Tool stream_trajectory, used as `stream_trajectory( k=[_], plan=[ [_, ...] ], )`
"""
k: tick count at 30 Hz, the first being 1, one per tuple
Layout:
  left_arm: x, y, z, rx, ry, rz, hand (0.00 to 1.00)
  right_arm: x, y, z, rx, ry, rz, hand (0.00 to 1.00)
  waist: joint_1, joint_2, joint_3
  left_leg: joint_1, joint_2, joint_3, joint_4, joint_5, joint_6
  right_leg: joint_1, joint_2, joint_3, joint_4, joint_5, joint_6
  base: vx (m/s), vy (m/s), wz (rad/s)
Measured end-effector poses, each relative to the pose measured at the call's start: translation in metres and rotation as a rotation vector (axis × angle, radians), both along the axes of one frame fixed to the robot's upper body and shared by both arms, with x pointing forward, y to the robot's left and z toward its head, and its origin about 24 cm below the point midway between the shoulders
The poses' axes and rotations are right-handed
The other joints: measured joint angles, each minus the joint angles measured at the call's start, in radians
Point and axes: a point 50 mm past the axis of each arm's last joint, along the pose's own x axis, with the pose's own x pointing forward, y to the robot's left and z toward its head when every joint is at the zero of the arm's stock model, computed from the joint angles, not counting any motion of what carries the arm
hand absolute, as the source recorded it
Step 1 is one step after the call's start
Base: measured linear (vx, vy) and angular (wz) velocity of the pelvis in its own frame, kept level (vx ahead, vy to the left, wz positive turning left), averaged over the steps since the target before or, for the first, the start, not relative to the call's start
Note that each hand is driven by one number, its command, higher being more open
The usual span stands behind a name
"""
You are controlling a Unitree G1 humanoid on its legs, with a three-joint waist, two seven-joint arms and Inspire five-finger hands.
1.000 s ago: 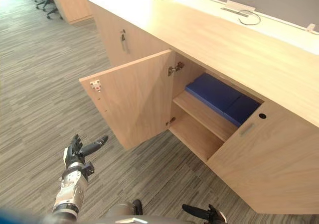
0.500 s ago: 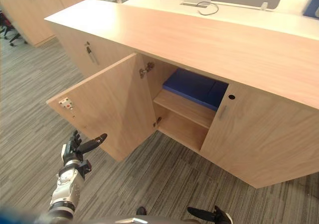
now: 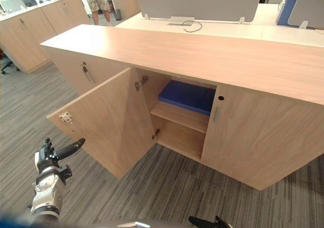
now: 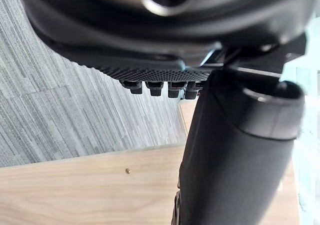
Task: Walk over to the cabinet, pick up the folder, carry it to the office cabinet, place the folder inside the office cabinet, then close the office cabinet door
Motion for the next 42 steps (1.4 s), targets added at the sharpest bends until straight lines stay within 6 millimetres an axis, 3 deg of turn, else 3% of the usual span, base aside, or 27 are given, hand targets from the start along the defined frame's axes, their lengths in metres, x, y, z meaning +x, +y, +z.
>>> stream_trajectory(
  k=[14, 21, 28, 31, 38, 42],
  plan=[
    [-0.016, 0.017, -0.003, -0.011, 0.023, 0.089, 1.00, 0.000, 0.009, -0.002, 0.030, -0.002, 0.000, 1.00, 0.007, -0.043, -0.004, -0.013, 0.000, -0.001, 0.000, -0.001, -0.005, -0.012, 0.005, -0.004, -0.013, -0.001, 0.001, -0.01, -0.015, -0.02],
    [0.010, 0.031, 0.028, 0.091, -0.028, 0.008, 1.00, 0.001, 0.009, -0.001, 0.029, -0.006, 0.008, 1.00, 0.006, -0.043, -0.003, -0.010, 0.004, -0.001, 0.000, -0.001, -0.005, -0.016, 0.008, -0.004, -0.009, -0.001, 0.001, 0.03, -0.014, -0.03],
    [0.048, 0.014, 0.043, 0.122, -0.049, -0.152, 1.00, 0.003, 0.008, 0.000, 0.027, -0.024, 0.016, 1.00, -0.003, -0.040, 0.000, -0.008, 0.004, 0.005, 0.000, -0.002, -0.006, -0.043, 0.003, 0.012, 0.029, -0.003, 0.001, -0.05, -0.002, -0.07],
    [0.047, 0.023, 0.046, 0.174, -0.003, -0.176, 1.00, 0.005, 0.009, 0.001, 0.030, -0.036, 0.026, 1.00, -0.005, -0.045, 0.004, -0.008, 0.004, 0.022, 0.000, -0.003, -0.008, -0.063, 0.004, 0.028, 0.045, -0.006, 0.002, -0.09, -0.002, -0.19],
    [0.053, 0.023, 0.051, 0.291, 0.085, -0.320, 1.00, 0.006, 0.014, 0.000, 0.049, -0.044, 0.044, 1.00, 0.004, -0.070, 0.011, -0.008, -0.005, 0.023, -0.001, -0.004, -0.009, -0.073, 0.000, 0.030, 0.061, -0.008, 0.006, -0.04, 0.000, -0.01],
    [0.052, 0.019, 0.040, 0.313, 0.187, -0.427, 1.00, 0.007, 0.015, 0.000, 0.063, -0.039, 0.051, 1.00, 0.010, -0.073, 0.011, -0.010, -0.011, 0.017, -0.001, 0.000, -0.004, -0.072, -0.007, 0.022, 0.062, -0.008, 0.011, 0.00, 0.005, 0.06]
  ],
)
